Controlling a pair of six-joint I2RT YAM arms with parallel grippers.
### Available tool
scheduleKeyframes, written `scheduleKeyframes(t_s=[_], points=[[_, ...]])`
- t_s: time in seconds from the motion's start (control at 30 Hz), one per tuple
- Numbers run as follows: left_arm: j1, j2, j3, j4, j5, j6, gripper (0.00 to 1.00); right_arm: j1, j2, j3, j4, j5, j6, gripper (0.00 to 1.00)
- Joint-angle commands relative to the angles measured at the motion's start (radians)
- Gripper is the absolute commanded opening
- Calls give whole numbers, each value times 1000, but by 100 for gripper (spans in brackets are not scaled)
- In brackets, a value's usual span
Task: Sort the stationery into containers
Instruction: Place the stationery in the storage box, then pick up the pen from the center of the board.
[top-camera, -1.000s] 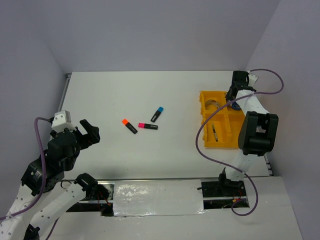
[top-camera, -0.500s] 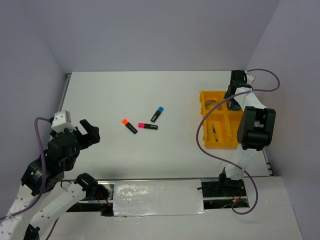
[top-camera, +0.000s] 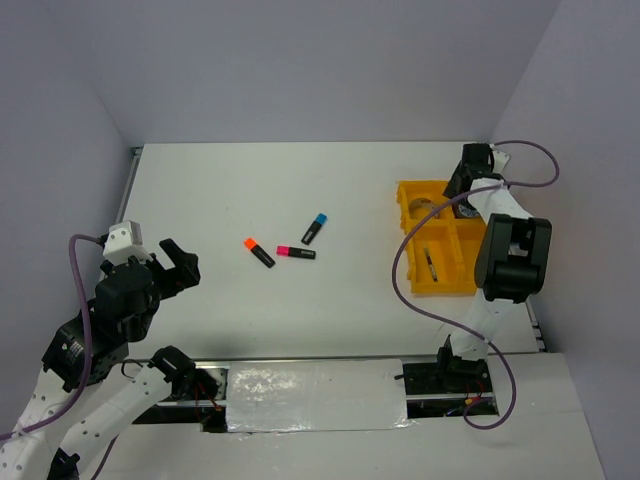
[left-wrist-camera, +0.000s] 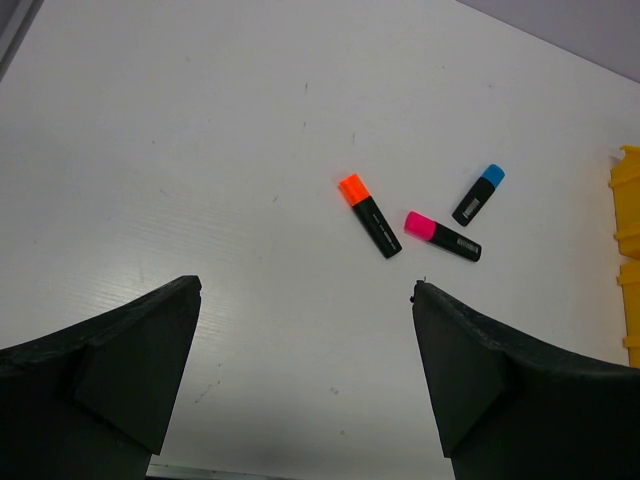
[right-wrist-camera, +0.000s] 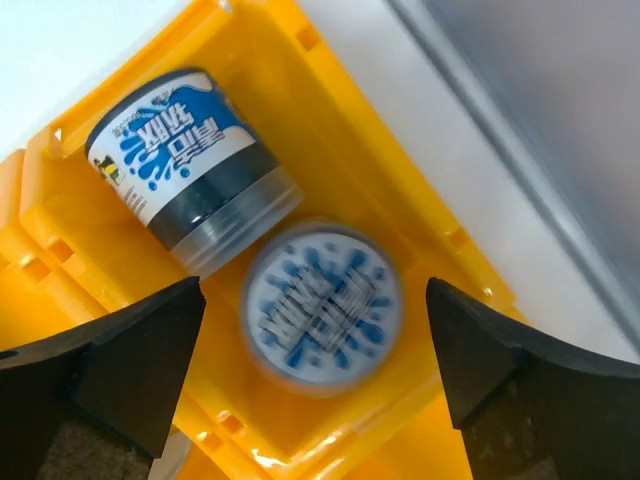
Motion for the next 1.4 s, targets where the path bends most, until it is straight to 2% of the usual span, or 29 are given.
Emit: scheduleKeyframes(t_s=[0.0,0.17,0.3,0.43,0.5,0.53,0.6,0.73,0.83,0.9,1.03,1.17,1.23,1.37], points=[[-3,3,-3,38,3,15,99,7,-116,-7,51,9,18,100],[-3,5,-3,38,3,15,99,30,-239,-12,41,12,31,100],[-3,6,0,33,-6,7,99,116,-361,-61,62,8,16,100],[-2,3,4,9,-47,-23,99,326,-467,-148,116,-81,-37,100],[1,0,9,-14,-81,-48,99,471,-483,-206,149,-194,-57,100],[3,-5,12,-19,-86,-57,99,564,-466,-217,153,-230,-65,100],[6,-11,8,-16,-92,-56,99,649,-426,-236,166,-245,-61,100],[11,0,8,-13,-84,-53,99,778,-227,-172,151,-150,88,100],[11,12,9,-19,-91,-56,99,866,-85,-77,128,-86,131,100],[12,15,8,-19,-89,-59,99,887,-20,12,84,-45,172,100],[11,24,4,-8,-75,-46,99,892,144,196,-30,17,363,100],[11,46,4,-2,-64,-39,99,901,195,244,-92,132,488,100],[11,48,4,-1,-61,-34,100,895,223,269,-120,175,508,100],[11,38,3,9,-54,-28,99,886,305,319,-152,137,501,100]])
